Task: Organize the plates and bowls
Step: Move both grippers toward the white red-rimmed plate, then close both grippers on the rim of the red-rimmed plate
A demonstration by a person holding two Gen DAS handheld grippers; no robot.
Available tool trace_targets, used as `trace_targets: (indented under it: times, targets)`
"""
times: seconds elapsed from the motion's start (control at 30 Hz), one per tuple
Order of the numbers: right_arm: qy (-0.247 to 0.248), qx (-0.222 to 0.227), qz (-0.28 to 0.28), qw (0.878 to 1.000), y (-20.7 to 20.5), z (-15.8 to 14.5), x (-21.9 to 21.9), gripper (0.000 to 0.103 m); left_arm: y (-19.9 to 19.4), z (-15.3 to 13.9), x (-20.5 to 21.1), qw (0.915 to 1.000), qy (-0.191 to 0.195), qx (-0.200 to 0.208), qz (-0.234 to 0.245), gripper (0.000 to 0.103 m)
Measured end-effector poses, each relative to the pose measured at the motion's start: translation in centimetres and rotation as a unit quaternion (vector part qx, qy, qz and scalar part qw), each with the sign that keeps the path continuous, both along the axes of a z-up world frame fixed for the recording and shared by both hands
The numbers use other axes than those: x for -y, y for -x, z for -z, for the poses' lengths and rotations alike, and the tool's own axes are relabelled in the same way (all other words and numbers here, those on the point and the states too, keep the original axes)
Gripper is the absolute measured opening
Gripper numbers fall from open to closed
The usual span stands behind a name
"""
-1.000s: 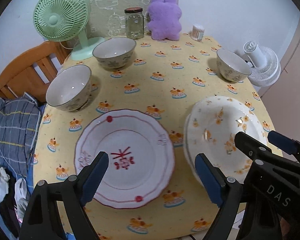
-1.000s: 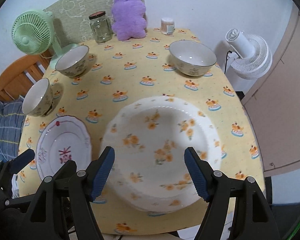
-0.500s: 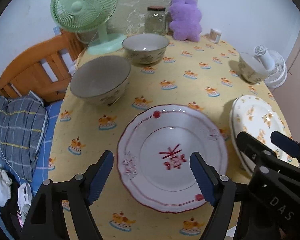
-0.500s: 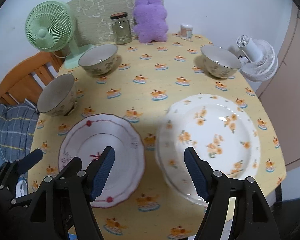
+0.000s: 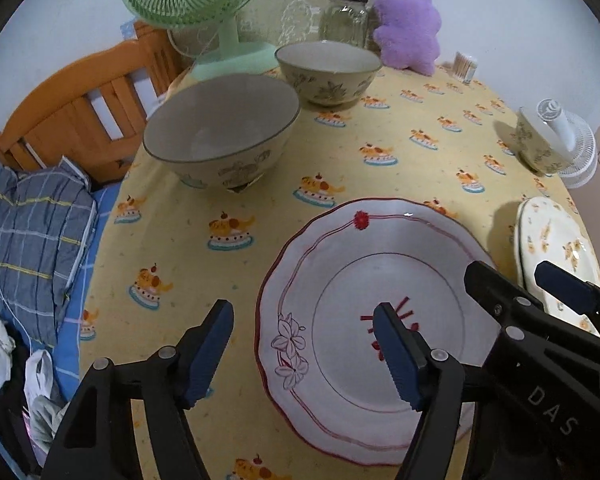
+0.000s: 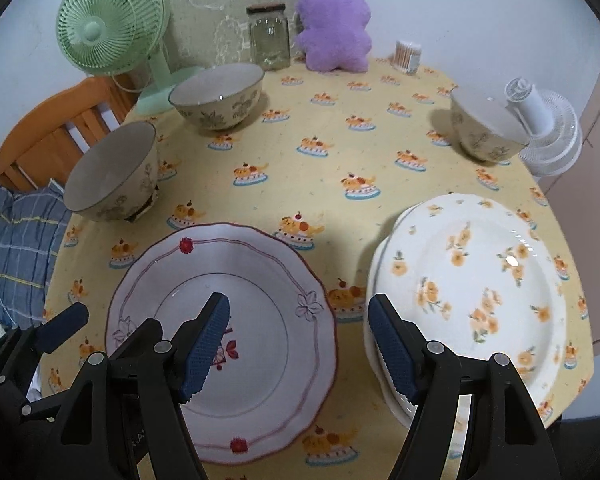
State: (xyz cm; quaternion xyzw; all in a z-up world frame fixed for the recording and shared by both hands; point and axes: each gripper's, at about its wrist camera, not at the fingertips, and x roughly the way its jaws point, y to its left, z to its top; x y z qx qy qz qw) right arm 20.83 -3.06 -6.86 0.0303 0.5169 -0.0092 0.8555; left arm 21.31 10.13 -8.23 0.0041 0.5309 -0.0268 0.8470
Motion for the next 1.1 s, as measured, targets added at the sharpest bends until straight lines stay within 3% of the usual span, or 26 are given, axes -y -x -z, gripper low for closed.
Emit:
trace_targets:
  times: [0.3,0.43,0.87,1.1]
  targets:
    - [-0.003,-0.034,-0.017,0.999,-2.0,2.4,-0.4,0.074,-1.3,2.0,-0.2,0.9995,0.001,-0.030,-0.013,0.059]
    - [-0.008,-0.050,-0.025,0.998,-2.9,3.2,-0.5,0.069,-1.9,2.7,-0.1,0.9988,0.000,-0.046,-0.017,0.053]
    - [-0.005,-0.069,-0.030,0.997,-3.5,4.3,-0.5,0.064,-1.8,2.7,0.4,0.9988,-0.009,-0.047,-0.015,0.054]
    - [-0.007,-0.079,-0.040,0.996,-1.8,4.2,-0.8,0.064,0.0,2.7,-0.1,0.9981,-0.009,-0.058,-0.020,0.055]
